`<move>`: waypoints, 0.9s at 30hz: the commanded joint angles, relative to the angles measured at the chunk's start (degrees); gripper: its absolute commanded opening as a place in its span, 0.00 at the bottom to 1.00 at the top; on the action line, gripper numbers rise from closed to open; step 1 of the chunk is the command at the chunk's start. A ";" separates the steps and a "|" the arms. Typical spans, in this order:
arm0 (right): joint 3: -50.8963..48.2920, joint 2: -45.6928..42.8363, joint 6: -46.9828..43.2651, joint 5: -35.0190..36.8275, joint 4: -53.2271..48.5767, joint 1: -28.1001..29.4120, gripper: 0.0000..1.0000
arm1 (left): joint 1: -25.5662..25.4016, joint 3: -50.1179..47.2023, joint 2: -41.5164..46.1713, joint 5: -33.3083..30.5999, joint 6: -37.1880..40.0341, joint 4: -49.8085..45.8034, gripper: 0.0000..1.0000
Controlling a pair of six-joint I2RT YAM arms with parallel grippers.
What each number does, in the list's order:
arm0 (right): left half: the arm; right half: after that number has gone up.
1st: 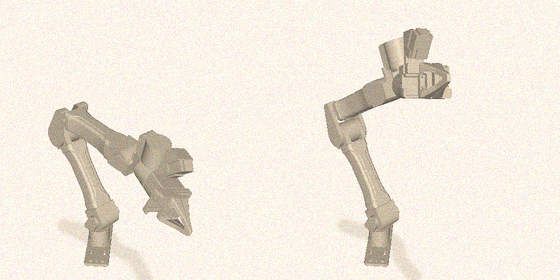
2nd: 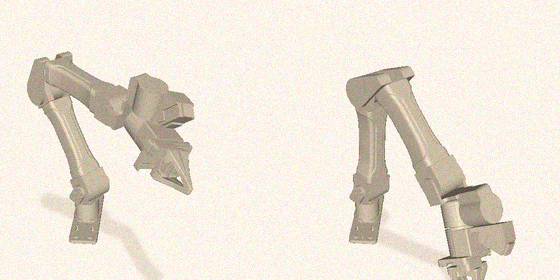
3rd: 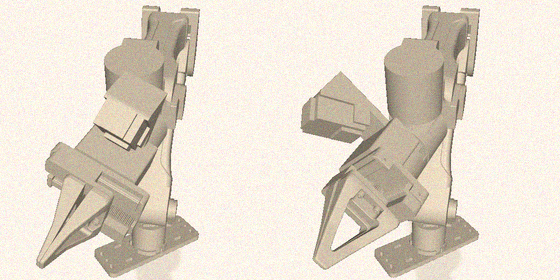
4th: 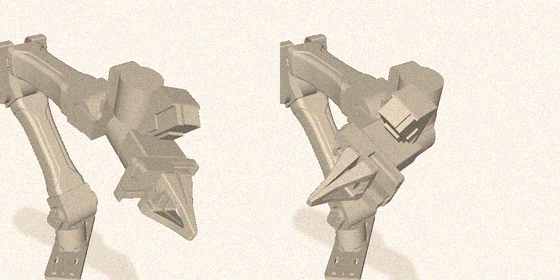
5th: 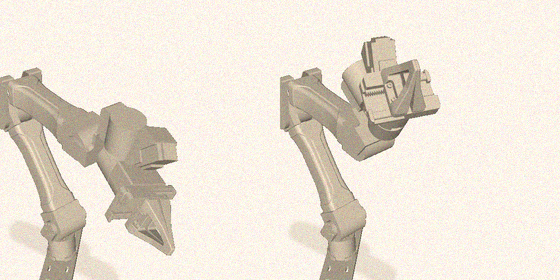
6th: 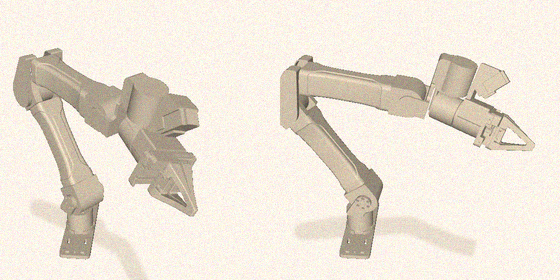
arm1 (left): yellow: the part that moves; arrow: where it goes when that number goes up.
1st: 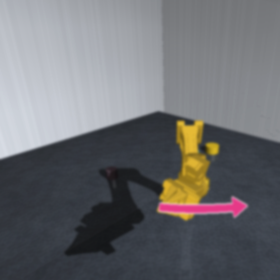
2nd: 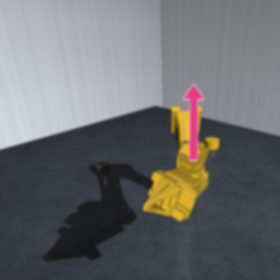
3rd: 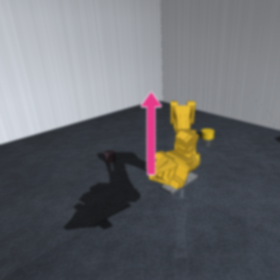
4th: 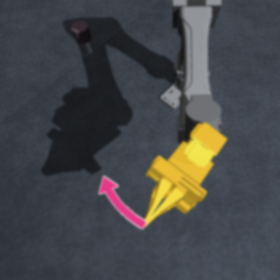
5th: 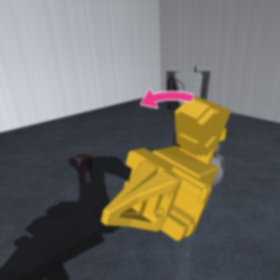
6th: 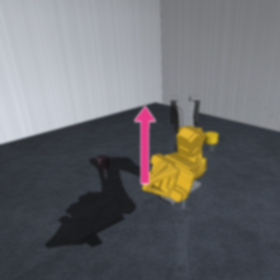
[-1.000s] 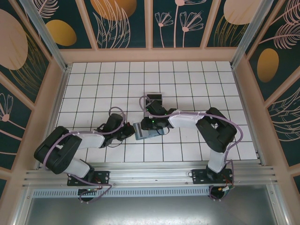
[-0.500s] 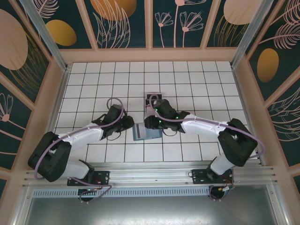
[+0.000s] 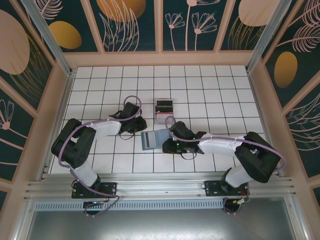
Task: Put the credit cards into the card holder
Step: Rotate the card holder at the center of the table.
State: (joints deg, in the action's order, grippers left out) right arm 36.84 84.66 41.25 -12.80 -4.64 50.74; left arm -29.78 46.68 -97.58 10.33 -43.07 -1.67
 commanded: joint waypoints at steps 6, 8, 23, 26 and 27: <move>5.38 6.71 -1.25 4.44 1.37 0.10 0.36 | -2.95 -13.69 10.66 5.66 -4.89 1.50 0.19; 7.05 8.25 -2.34 4.75 1.02 0.06 0.36 | -3.54 -16.44 13.83 6.25 -6.94 1.49 0.19; 22.16 20.26 -16.81 -2.36 -2.54 -1.22 0.37 | -11.47 -26.21 20.14 4.44 -18.94 11.22 0.17; 27.25 24.01 -21.10 -7.32 -5.03 -3.09 0.38 | -13.89 -25.22 18.59 4.27 -20.11 12.47 0.17; 29.55 25.37 -22.45 -8.07 -6.38 -3.56 0.38 | -14.52 -24.46 17.67 4.26 -20.21 12.84 0.17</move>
State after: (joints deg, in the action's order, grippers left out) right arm 61.17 106.72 24.84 -13.54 -7.94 47.79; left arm -40.91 21.34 -76.66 11.07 -60.64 8.29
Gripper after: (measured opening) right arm 0.379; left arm 0.170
